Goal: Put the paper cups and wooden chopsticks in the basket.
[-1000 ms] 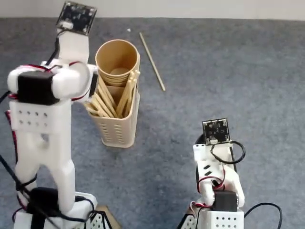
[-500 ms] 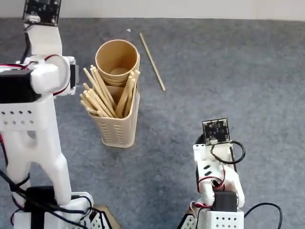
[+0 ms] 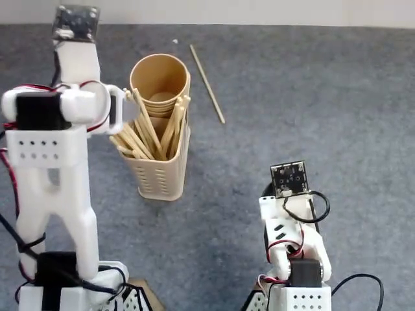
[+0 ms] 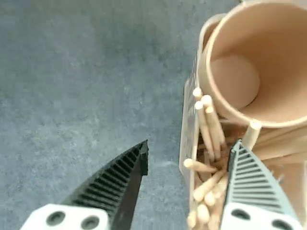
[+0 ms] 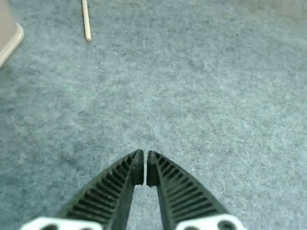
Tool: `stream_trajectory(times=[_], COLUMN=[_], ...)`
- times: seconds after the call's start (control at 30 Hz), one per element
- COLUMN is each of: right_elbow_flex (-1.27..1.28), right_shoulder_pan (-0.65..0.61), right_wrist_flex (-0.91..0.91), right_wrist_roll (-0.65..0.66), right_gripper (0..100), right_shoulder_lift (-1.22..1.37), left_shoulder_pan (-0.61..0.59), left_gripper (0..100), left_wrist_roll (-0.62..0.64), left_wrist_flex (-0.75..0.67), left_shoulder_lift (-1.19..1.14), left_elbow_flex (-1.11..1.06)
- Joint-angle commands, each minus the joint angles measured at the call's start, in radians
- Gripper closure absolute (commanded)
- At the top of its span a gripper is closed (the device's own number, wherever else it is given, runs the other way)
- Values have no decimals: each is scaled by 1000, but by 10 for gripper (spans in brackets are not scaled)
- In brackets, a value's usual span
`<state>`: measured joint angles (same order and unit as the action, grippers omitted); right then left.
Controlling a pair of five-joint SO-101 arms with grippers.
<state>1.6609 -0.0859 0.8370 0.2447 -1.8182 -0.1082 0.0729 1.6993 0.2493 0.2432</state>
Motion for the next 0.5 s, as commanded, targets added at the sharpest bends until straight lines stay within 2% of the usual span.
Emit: stream_trajectory(times=[0.0, 0.37, 0.47], right_elbow_flex=[53, 53, 53], right_shoulder_pan=[-10, -13, -13], right_wrist_flex=[-18, -18, -18], right_wrist_roll=[9, 9, 9], right_gripper=[969, 969, 969], right_shoulder_lift=[-4, -4, -4], left_shoulder_pan=[12, 18, 10], left_gripper=[719, 720, 728], left_wrist_roll=[8, 8, 8], left_wrist_flex=[-87, -374, -394], left_shoulder_lift=[1, 1, 10], left_elbow_flex=[-117, -443, -460])
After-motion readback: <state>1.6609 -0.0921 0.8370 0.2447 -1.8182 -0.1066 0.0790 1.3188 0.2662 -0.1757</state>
